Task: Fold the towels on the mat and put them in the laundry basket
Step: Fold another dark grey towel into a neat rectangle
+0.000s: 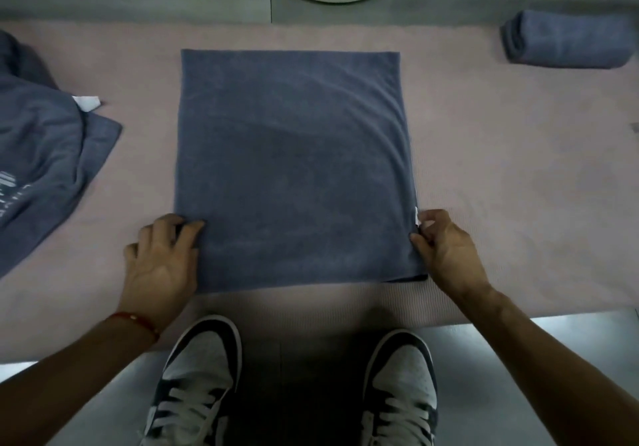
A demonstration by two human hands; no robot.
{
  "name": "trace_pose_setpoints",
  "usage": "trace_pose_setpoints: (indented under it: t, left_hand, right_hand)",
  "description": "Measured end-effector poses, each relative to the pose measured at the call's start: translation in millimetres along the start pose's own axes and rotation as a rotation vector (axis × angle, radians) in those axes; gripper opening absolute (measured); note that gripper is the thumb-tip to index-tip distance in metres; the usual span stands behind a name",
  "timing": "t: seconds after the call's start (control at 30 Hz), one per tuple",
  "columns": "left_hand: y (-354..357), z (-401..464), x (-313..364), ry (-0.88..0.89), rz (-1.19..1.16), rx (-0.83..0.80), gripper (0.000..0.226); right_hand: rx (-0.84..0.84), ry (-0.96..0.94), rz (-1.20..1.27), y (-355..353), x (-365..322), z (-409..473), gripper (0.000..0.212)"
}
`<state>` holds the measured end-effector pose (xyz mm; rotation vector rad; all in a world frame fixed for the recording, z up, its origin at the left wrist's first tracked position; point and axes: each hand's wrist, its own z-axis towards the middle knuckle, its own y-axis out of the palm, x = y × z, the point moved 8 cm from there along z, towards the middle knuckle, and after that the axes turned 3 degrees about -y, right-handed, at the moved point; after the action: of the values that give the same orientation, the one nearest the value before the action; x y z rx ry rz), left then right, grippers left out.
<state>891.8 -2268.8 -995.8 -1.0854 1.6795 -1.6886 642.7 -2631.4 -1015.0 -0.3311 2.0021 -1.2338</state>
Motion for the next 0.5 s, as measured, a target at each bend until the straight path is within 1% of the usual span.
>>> trace_pose_setpoints:
  t: [0.1,0.2,0.23,0.3,0.37,0.43,0.5]
  left_hand:
    - [5.9,-7.8,-32.9,-0.14,-0.212,-0.065,0.046]
    - [10.4,-11.6,-41.5,-0.193,-0.257,-0.181,0.048]
    - [12.6,-11.3,-45.3,-0.247,-0.283,-0.193,0.046]
    - [12.0,-11.7,-49.3,-0.415,-0.41,-0.203,0.042]
    - [12.5,-11.3,-51.5,-0.527,-0.48,-0.198,0.045]
    - [13.9,-11.4,-55.2,-0.592,-0.543,-0.197,0.046]
    - [14.2,-14.1,-56.1,-0.611,-0.633,-0.213,0.042]
  right_hand:
    - [-0.052,0.049,-0.038,-3.0,4.4,-1.0,0.025]
    - [-0.107,0.119,-0.108,2.1,4.8,-6.3,0.027]
    - [-0.119,0.128,-0.121,5.5,5.3,-7.6,0.027]
    - [-0.124,0.119,-0.142,8.6,3.5,-8.2,0.028]
    - [-0.119,0.119,-0.137,6.4,0.2,-9.5,0.028]
    - [-0.141,0.174,-0.089,4.0,0.4,-14.1,0.032]
    - [-0.176,0.233,-0.064,4.0,4.0,-18.4,0.04]
